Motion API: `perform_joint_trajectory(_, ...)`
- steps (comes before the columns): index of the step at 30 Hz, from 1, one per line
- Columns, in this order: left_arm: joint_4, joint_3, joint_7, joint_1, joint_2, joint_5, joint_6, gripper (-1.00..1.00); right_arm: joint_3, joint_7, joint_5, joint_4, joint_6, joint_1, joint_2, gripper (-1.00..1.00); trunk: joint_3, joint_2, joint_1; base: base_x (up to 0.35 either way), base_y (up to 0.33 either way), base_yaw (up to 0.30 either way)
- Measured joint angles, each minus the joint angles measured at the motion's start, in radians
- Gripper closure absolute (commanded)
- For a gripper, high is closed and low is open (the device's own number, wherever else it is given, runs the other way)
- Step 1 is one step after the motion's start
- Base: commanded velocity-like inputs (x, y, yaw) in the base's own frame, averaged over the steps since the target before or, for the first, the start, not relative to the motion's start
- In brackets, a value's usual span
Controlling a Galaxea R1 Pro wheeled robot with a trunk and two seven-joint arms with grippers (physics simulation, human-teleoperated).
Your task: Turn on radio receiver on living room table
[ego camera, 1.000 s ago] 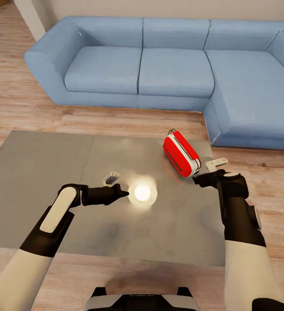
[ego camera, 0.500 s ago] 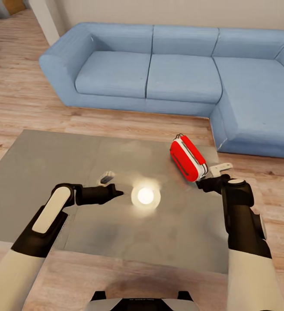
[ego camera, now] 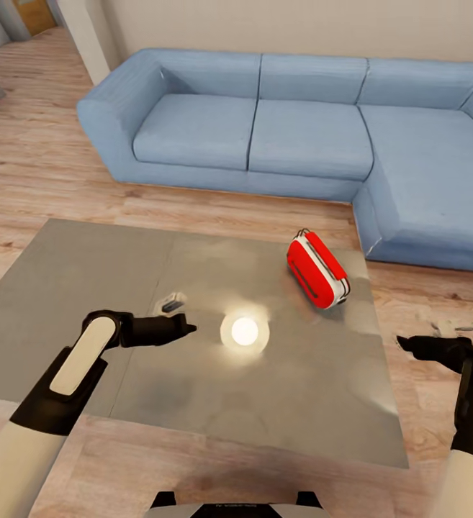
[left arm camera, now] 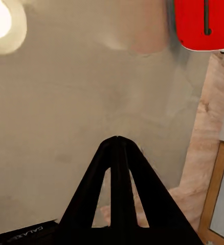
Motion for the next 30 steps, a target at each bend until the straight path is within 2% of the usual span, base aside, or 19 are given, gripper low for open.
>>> perform_joint_trajectory(2,0.000,0.000,0.000,0.009,0.002,-0.004,0.000,1.00,-0.025,0.008,0.003,0.000,-0.015,0.009,-0.001,-1.00,0.003,0.000,0.000,0.000,0.000,0.000)
perform_joint_trajectory(4,0.000,0.000,0.000,0.048,0.009,-0.013,-0.001,1.00,-0.077,0.018,0.015,0.001,-0.064,0.055,-0.002,-1.00,0.006,0.000,0.000,0.000,0.000,0.000)
perform_joint_trajectory(5,0.000,0.000,0.000,0.066,0.011,-0.019,-0.001,1.00,-0.089,0.019,0.015,0.001,-0.079,0.073,-0.001,-1.00,0.008,0.000,0.000,0.000,0.000,0.000)
perform_joint_trajectory(7,0.000,0.000,0.000,0.094,0.013,-0.032,-0.001,1.00,-0.102,0.021,0.016,0.001,-0.101,0.097,-0.001,-1.00,0.011,0.000,0.000,0.000,0.000,0.000)
perform_joint_trajectory(12,0.000,0.000,-0.014,0.185,0.023,-0.098,-0.003,1.00,-0.124,0.022,0.016,0.003,-0.138,0.147,0.004,-1.00,0.019,0.000,0.000,0.000,0.000,0.000)
perform_joint_trajectory(17,-0.002,-0.009,-0.065,0.203,0.028,-0.108,-0.034,1.00,-0.146,0.024,0.019,0.012,-0.143,0.153,0.006,-1.00,0.027,0.000,0.000,0.000,0.000,0.000)
perform_joint_trajectory(18,-0.005,-0.044,-0.085,0.204,0.036,-0.108,-0.051,1.00,-0.159,0.026,0.028,0.016,-0.153,0.153,0.007,-1.00,0.029,0.000,0.000,0.000,0.000,0.000)
perform_joint_trajectory(19,-0.006,-0.060,-0.091,0.204,0.041,-0.109,-0.057,1.00,-0.163,0.026,0.032,0.017,-0.159,0.153,0.007,-1.00,0.031,0.000,0.000,0.000,0.000,0.000)
perform_joint_trajectory(20,-0.008,-0.111,-0.101,0.205,0.058,-0.109,-0.085,1.00,-0.173,0.027,0.044,0.027,-0.186,0.153,0.009,-1.00,0.032,0.000,0.000,0.000,0.000,0.000)
perform_joint_trajectory(21,-0.009,-0.131,-0.104,0.205,0.065,-0.109,-0.100,1.00,-0.176,0.027,0.048,0.033,-0.197,0.153,0.010,-1.00,0.034,0.000,0.000,0.000,0.000,0.000)
perform_joint_trajectory(24,-0.012,-0.251,-0.129,0.205,0.118,-0.108,-0.208,1.00,-0.207,0.027,0.064,0.083,-0.257,0.154,0.012,-1.00,0.039,0.000,0.000,0.000,0.000,0.000)
perform_joint_trajectory(25,-0.012,-0.274,-0.139,0.205,0.129,-0.108,-0.228,1.00,-0.213,0.028,0.067,0.092,-0.265,0.154,0.012,-1.00,0.040,0.000,0.000,0.000,0.000,0.000)
perform_joint_trajectory(30,-0.010,-0.482,-0.326,0.205,0.238,-0.101,-0.432,1.00,-0.252,0.027,0.110,0.163,-0.318,0.154,0.012,-1.00,0.048,0.000,0.000,0.000,0.000,0.000)
